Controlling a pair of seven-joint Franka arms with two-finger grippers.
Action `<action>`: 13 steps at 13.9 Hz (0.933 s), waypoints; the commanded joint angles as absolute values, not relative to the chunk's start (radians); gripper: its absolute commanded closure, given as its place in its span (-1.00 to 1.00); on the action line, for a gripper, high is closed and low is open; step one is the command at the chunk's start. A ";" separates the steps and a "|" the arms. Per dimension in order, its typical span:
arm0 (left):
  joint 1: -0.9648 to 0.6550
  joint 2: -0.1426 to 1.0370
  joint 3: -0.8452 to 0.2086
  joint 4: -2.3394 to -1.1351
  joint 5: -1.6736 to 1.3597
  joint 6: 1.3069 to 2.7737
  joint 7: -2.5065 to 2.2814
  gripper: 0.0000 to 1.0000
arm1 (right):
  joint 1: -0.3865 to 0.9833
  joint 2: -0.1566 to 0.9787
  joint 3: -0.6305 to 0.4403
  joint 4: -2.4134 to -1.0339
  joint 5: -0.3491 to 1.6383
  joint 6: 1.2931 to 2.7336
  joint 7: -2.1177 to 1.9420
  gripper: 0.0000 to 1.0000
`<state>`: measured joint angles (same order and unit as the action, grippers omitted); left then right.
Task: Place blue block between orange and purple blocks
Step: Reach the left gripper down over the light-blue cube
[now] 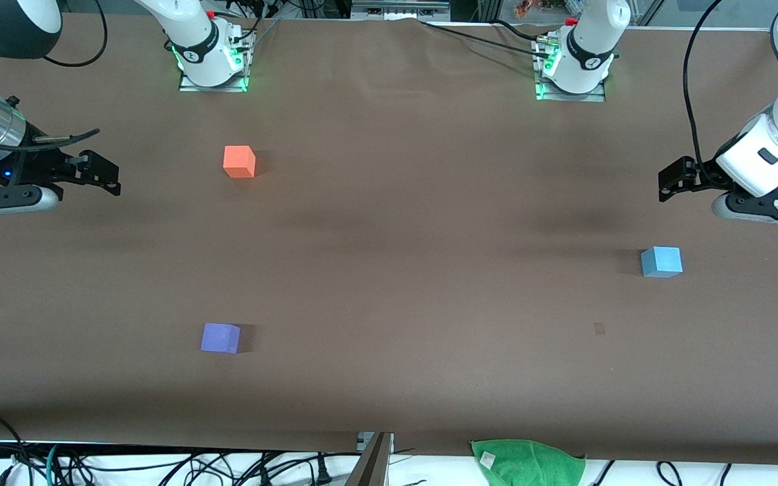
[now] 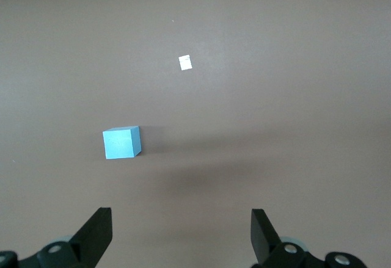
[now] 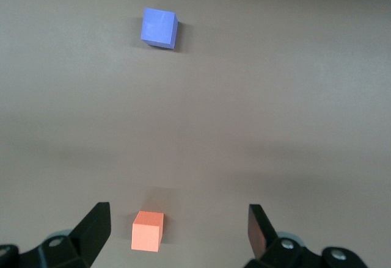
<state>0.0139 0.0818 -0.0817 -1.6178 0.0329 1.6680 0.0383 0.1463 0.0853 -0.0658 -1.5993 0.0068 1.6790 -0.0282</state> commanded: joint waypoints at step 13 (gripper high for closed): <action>0.264 0.351 -0.077 -1.868 0.137 2.130 0.287 -1.00 | 0.135 0.071 -0.057 -1.612 0.008 1.680 -0.044 -0.99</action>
<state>0.2440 0.3781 -0.0655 -1.7413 0.1535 2.0084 0.2612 0.1462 0.0853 -0.0660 -1.5996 0.0068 1.6790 -0.0282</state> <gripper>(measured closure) 0.000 0.004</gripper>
